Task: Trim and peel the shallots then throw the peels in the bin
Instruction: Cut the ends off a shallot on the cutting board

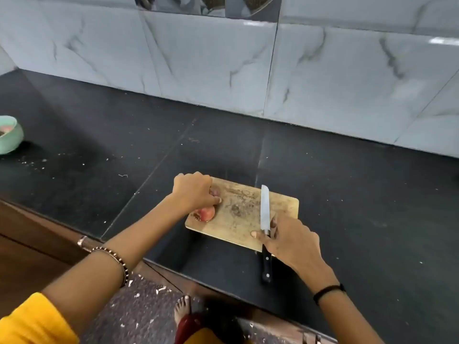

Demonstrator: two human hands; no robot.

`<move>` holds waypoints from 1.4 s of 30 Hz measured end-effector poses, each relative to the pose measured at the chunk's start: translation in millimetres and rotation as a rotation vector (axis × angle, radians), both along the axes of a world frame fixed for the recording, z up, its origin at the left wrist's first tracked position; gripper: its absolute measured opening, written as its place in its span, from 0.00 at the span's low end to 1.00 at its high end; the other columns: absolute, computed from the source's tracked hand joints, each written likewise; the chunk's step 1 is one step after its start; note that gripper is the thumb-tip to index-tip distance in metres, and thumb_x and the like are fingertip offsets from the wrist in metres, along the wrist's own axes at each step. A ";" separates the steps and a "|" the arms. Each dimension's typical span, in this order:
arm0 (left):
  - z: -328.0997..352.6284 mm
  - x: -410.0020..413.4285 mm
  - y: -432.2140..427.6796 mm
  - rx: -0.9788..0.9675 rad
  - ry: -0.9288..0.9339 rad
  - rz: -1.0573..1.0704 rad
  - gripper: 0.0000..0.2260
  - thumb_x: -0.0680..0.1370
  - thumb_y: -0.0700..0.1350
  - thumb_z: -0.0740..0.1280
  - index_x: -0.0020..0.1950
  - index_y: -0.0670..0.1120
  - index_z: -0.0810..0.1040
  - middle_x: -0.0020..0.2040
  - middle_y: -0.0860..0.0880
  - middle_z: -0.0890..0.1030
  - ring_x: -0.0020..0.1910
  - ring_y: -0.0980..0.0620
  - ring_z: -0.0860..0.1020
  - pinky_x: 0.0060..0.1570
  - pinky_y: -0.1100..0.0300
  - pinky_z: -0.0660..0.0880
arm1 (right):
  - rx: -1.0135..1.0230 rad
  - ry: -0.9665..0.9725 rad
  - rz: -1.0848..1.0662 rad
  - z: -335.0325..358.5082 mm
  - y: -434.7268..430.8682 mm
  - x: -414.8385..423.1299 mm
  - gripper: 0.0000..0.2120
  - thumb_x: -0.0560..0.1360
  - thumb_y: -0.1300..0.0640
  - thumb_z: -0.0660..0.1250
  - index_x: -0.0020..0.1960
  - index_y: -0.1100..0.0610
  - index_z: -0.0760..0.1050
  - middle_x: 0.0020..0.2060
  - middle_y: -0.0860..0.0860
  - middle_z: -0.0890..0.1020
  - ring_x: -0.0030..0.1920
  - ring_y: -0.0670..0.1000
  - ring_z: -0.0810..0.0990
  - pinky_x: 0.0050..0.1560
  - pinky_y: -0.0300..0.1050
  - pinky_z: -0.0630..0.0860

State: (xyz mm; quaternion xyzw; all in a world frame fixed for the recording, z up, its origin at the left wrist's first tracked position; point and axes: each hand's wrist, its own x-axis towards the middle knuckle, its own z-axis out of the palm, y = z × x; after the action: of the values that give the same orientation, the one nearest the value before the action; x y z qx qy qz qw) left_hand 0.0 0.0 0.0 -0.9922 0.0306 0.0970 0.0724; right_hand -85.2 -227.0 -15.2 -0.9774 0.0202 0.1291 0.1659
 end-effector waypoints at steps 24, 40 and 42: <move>-31.9 11.9 -67.9 -0.889 0.191 -0.329 0.09 0.77 0.58 0.69 0.54 0.57 0.80 0.47 0.59 0.83 0.46 0.62 0.80 0.51 0.56 0.79 | 0.604 -0.219 -0.269 -42.4 -32.0 14.9 0.06 0.78 0.51 0.69 0.48 0.48 0.71 0.29 0.47 0.80 0.29 0.45 0.77 0.36 0.45 0.79; -38.5 46.9 -73.2 -0.667 0.136 -0.727 0.18 0.68 0.57 0.79 0.55 0.54 0.83 0.46 0.54 0.85 0.46 0.55 0.83 0.49 0.58 0.75 | 0.718 -0.453 -0.250 -68.5 -34.3 19.9 0.05 0.74 0.50 0.67 0.46 0.50 0.73 0.23 0.47 0.74 0.24 0.45 0.67 0.28 0.38 0.68; -34.1 42.6 -76.4 -0.638 0.128 -0.720 0.17 0.67 0.58 0.79 0.53 0.54 0.84 0.42 0.55 0.85 0.43 0.56 0.83 0.49 0.57 0.77 | 0.687 -0.488 -0.231 -70.6 -34.9 20.9 0.06 0.75 0.49 0.68 0.46 0.50 0.73 0.23 0.47 0.75 0.24 0.45 0.68 0.29 0.40 0.70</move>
State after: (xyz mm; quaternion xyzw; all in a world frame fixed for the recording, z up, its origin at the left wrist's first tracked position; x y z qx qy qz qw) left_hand 42.6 -76.4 -34.1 -0.8834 0.4044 0.1124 -0.2085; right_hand -64.3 -261.9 -85.7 -0.8588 0.0454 -0.1257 0.4946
